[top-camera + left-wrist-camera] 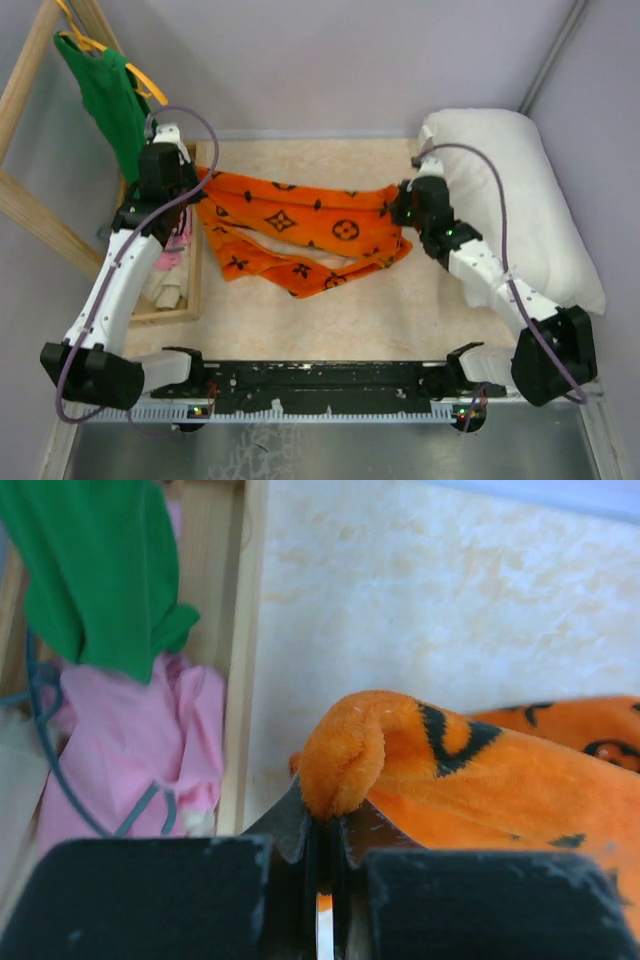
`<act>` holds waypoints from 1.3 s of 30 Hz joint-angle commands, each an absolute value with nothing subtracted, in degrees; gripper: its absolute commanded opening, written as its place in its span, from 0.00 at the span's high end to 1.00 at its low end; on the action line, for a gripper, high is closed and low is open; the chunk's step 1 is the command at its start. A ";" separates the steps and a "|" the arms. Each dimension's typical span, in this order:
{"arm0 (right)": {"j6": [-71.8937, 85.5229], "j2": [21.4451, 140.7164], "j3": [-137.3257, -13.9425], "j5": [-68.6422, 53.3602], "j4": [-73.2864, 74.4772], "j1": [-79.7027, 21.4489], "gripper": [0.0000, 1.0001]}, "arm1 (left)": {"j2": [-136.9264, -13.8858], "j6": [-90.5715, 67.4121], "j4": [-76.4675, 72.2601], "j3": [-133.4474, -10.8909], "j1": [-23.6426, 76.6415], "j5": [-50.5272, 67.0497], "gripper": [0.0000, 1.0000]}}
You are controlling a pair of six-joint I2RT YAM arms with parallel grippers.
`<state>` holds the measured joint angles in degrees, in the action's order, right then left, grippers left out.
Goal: Remove the pillowcase from the pillow
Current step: Fold the pillowcase at the center of the board.
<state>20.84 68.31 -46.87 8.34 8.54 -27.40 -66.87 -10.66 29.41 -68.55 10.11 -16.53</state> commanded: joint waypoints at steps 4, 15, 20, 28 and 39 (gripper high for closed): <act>17.74 85.13 -85.16 5.60 2.75 -17.52 1.00 | -82.91 -8.77 25.51 -96.48 6.11 -6.13 1.00; 9.03 79.36 -117.95 -6.72 11.09 -16.07 1.00 | -75.53 1.56 21.74 -118.89 6.08 -0.49 1.00; 10.90 62.71 -112.56 -9.24 4.80 -16.06 1.00 | -55.38 3.85 9.46 -106.76 6.07 6.42 1.00; 11.48 48.22 -113.36 -10.14 -0.63 -16.03 1.00 | -41.09 7.58 7.06 -108.82 6.36 5.18 1.00; 10.39 49.97 -121.92 -9.91 2.17 -15.99 1.00 | -46.36 10.47 9.77 -118.60 8.59 4.81 1.00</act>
<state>13.19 47.05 -118.91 -20.84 3.88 -15.94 -41.19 5.34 8.14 -114.56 7.42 15.57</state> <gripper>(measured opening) 0.014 0.027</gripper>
